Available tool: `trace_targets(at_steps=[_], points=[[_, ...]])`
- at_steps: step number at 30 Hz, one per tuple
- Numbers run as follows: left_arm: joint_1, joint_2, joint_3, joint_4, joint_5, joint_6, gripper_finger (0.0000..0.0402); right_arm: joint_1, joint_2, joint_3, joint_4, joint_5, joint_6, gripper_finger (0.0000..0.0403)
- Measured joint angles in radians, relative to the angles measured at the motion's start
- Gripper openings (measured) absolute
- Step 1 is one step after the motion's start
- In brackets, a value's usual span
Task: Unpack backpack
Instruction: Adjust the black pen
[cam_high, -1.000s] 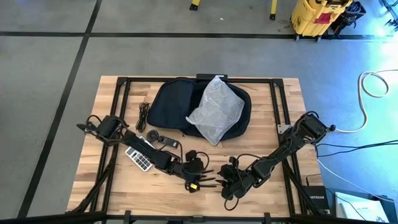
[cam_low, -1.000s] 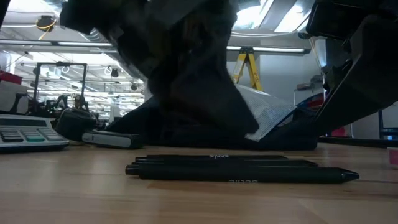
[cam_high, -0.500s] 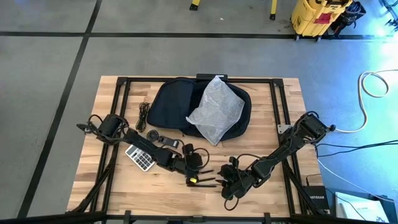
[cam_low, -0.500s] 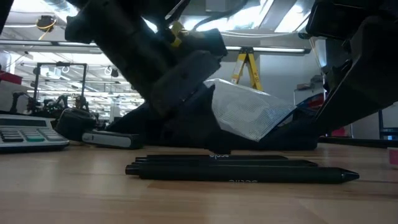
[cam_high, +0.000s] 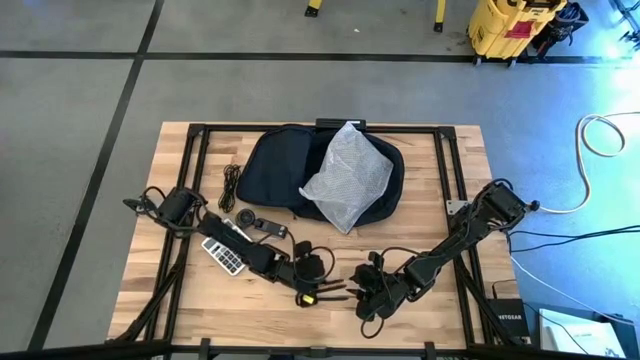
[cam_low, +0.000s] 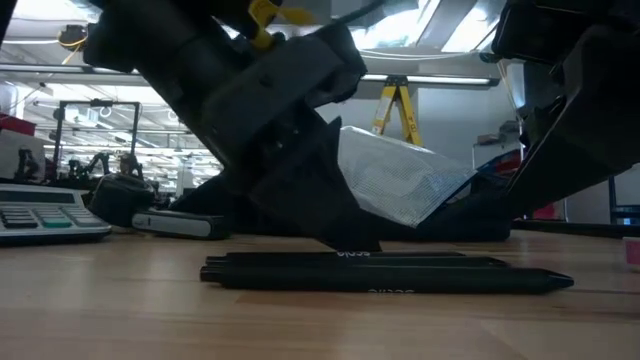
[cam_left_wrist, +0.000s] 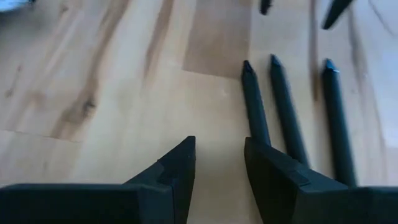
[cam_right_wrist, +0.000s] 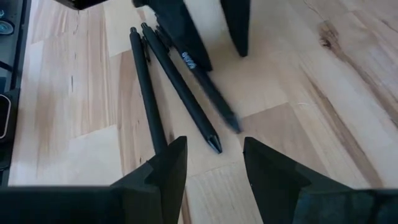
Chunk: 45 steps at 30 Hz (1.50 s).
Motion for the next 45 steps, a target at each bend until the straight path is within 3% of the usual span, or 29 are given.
trace_targets(at_steps=[45], points=[[0.003, 0.004, 0.000, 0.060, 0.033, 0.007, 0.0123, 0.000, 0.000, 0.000, 0.001, -0.006, 0.000, 0.0143]])
